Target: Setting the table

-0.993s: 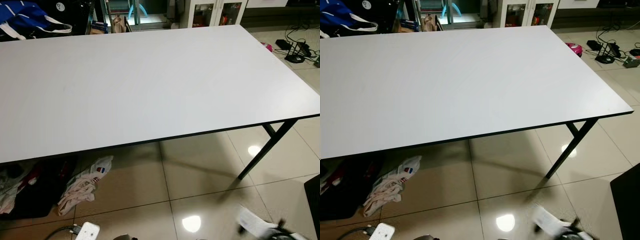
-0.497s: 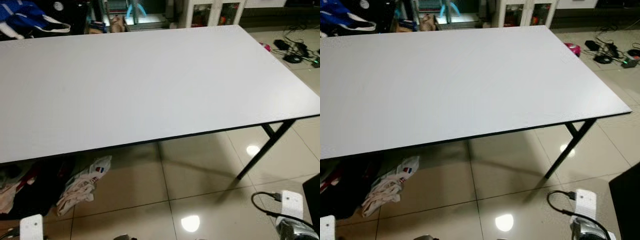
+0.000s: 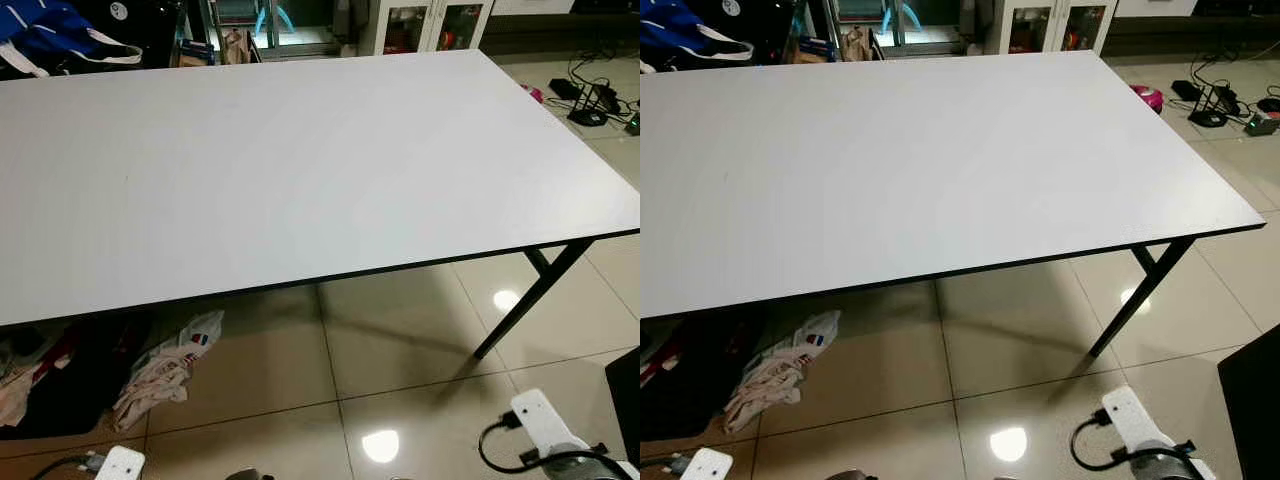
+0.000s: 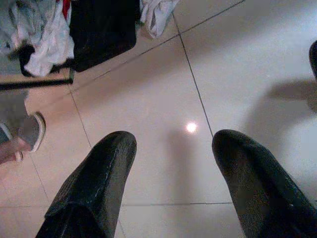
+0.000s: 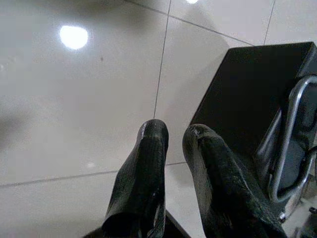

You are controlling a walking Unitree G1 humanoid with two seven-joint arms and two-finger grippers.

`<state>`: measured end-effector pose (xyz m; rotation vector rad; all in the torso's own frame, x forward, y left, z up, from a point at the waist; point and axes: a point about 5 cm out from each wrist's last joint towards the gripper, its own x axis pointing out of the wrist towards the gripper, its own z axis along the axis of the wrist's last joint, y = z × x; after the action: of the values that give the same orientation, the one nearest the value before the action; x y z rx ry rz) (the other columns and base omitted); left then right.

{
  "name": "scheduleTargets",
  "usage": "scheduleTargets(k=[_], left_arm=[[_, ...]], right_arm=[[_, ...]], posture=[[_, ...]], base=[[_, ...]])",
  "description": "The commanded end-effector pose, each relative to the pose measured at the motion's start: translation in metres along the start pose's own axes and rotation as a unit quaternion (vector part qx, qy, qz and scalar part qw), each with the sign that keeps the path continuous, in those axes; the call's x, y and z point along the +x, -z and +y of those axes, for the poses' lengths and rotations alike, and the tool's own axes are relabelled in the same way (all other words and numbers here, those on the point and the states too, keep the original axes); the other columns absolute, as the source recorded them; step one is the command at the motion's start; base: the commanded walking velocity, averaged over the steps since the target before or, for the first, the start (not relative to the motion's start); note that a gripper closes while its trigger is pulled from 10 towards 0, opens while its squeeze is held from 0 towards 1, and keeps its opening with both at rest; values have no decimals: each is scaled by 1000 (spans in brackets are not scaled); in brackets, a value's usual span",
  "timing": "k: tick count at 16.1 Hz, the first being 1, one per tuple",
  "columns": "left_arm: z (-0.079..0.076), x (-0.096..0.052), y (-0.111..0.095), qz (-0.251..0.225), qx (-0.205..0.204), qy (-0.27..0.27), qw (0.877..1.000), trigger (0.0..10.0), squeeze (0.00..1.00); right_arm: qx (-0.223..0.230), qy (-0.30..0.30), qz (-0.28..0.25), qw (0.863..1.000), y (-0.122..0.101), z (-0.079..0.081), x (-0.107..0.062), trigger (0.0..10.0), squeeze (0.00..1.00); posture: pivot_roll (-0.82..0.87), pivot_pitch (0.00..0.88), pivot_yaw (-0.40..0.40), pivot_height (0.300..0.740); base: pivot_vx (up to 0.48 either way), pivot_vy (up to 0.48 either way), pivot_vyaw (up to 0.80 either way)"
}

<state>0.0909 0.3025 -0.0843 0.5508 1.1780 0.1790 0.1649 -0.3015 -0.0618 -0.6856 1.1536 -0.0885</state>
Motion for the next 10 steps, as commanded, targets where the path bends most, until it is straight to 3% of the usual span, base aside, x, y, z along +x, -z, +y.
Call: scheduleTargets(k=[1, 2, 4, 6, 7, 8, 10], left_arm=[[4, -1, 8, 13, -13, -2, 1000, 10000, 0], [4, -1, 9, 17, -23, -1, 1000, 10000, 0], [-8, -2, 10, 30, -75, 27, 996, 10000, 0], [-38, -4, -2, 18, -95, 70, 993, 10000, 0], [-44, -5, -4, 19, -110, 76, 991, 10000, 0], [-58, -7, -7, 25, -149, 87, 985, 10000, 0], [-63, -8, -6, 28, -156, 96, 983, 10000, 0]], right_arm=[[-7, 8, 7, 1000, 5, -12, 0, 10000, 0], [-11, 8, 12, 1000, 8, -17, 0, 10000, 0], [-2, -14, 16, 1000, 8, -9, 0, 10000, 0], [7, -56, 12, 998, 4, 20, -1, 10000, 0], [13, -69, 11, 997, 2, 30, -2, 10000, 0], [35, -101, 14, 994, 1, 54, -6, 10000, 0], [56, -126, 19, 990, 1, 74, -10, 10000, 0]], posture=[[-109, 64, 1, 740], [-106, 67, 1, 740], [-104, 74, 5, 740], [-108, 82, 11, 740], [-106, 86, 10, 740], [-104, 91, 8, 740], [-101, 94, 9, 740]], base=[[0, 0, 0], [0, 0, 0], [0, 0, 0], [0, 0, 0], [0, 0, 0], [0, 0, 0], [0, 0, 0]])
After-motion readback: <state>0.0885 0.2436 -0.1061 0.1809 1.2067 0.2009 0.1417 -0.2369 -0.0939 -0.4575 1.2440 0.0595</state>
